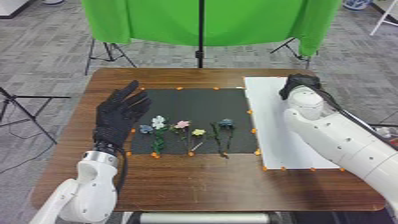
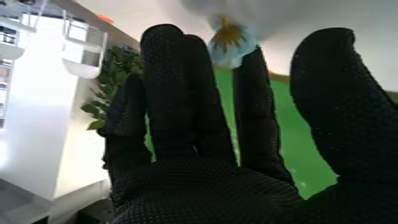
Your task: Arrange flowers
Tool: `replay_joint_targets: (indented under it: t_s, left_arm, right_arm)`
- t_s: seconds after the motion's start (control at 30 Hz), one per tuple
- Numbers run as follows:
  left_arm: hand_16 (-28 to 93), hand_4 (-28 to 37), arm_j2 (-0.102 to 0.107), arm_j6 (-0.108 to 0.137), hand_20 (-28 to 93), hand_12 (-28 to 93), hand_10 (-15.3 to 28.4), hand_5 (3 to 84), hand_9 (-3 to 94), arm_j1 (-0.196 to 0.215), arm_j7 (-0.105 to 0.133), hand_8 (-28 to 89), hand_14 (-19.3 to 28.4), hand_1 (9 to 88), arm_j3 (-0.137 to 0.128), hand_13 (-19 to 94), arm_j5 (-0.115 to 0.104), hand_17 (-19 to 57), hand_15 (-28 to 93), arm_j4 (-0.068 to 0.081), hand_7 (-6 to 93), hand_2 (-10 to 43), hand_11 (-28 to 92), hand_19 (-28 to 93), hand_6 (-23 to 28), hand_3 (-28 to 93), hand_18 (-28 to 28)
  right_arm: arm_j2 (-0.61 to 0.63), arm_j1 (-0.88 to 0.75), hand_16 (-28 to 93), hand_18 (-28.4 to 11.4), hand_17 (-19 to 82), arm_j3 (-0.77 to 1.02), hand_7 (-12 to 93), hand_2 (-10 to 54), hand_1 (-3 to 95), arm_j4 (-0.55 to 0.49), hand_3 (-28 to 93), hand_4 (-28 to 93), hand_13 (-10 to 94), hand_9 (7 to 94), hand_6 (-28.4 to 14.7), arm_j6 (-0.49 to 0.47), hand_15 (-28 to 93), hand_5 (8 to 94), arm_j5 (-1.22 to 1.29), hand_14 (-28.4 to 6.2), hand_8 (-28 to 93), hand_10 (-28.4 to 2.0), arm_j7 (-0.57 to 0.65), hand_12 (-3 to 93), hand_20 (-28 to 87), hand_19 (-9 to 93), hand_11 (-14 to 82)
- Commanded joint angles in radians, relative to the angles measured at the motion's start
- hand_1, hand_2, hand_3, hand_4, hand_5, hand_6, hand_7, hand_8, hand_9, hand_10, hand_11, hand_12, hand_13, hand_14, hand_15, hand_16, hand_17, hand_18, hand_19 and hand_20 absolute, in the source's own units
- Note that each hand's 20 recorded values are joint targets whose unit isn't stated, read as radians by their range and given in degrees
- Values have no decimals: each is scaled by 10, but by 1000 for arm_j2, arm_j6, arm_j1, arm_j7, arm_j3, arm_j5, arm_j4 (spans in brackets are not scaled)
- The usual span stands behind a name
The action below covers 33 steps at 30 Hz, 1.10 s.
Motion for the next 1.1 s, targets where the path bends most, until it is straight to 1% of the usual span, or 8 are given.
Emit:
replay_joint_targets:
  t_s: [0.03, 0.2, 0.4, 0.57, 0.63, 0.87, 0.97, 1.1]
  left_arm:
    - [-96, -283, 4, 4, 106, 101, 206, 372, 337, 16, 5, -93, 270, 201, 1, 236, -10, -100, 502, 1, 114, 107, 259, 557, 100, 784, 249]
    - [-96, -283, -4, 2, 106, 100, 206, 372, 336, 27, -1, -93, 271, 202, -2, 236, -5, -100, 501, -5, 114, 107, 257, 556, 100, 784, 249]
    - [-96, -283, 4, 9, 106, 100, 208, 373, 337, 49, 19, -93, 270, 202, -7, 235, -10, -101, 501, -17, 114, 107, 257, 557, 101, 784, 249]
    - [-96, -283, -14, -2, 105, 100, 207, 373, 337, 67, 6, -93, 271, 202, -27, 236, 3, -100, 501, -21, 114, 107, 257, 557, 100, 784, 249]
    - [-96, -283, -20, -5, 105, 100, 207, 373, 337, 73, 4, -93, 271, 202, -32, 237, 7, -101, 501, -23, 114, 107, 258, 557, 101, 784, 249]
    - [-96, -283, -35, -28, 105, 100, 208, 374, 336, 67, -5, -94, 271, 203, -47, 236, 20, -101, 503, -14, 114, 108, 256, 557, 101, 783, 249]
    - [-97, -283, -44, -33, 105, 100, 208, 374, 337, 71, -12, -93, 271, 203, -52, 236, 25, -101, 502, -15, 113, 108, 256, 557, 101, 783, 249]
    - [-97, -283, -50, -30, 104, 101, 207, 374, 337, 80, -18, -93, 271, 203, -53, 237, 26, -100, 504, -18, 114, 108, 257, 557, 101, 783, 249]
  right_arm:
    - [6, -41, 107, -217, 218, 23, 211, -95, 405, 12, 803, -283, 615, 682, 51, 10, 635, 651, -23, -74, -126, -106, 15, 143, 491, 853, 230]
    - [25, -80, 251, -202, 340, 32, 257, -95, 557, -14, 701, -282, 788, 918, 36, 54, 555, 816, -46, -9, -10, -49, -29, 346, 489, 928, 129]
    - [117, -59, 254, -208, 369, -44, 238, -95, 570, -132, 710, -283, 822, 936, 27, 252, 555, 849, 0, -6, 7, -45, -39, 341, 520, 932, 152]
    - [199, -127, 260, -211, 374, -11, 228, -95, 564, -323, 728, -283, 826, 937, 22, 399, 553, 857, 12, -8, 12, -49, -22, 338, 524, 932, 161]
    - [222, -200, 262, -212, 375, 48, 225, -95, 562, -411, 734, -283, 827, 937, 21, 415, 554, 859, -11, -10, 15, -51, -40, 336, 524, 932, 162]
    - [224, -457, 266, -214, 367, 222, 220, -95, 553, -647, 743, -283, 824, 937, 20, 346, 563, 859, -82, -19, 22, -55, -105, 338, 529, 932, 163]
    - [199, -545, 265, -216, 359, 260, 219, -95, 554, -699, 740, -283, 819, 937, 18, 316, 572, 856, -75, -23, 26, -57, -122, 338, 527, 932, 164]
    - [174, -563, 255, -218, 347, 206, 222, -95, 552, -700, 738, -283, 805, 937, 18, 302, 599, 846, -151, -33, 28, -61, -138, 344, 524, 932, 169]
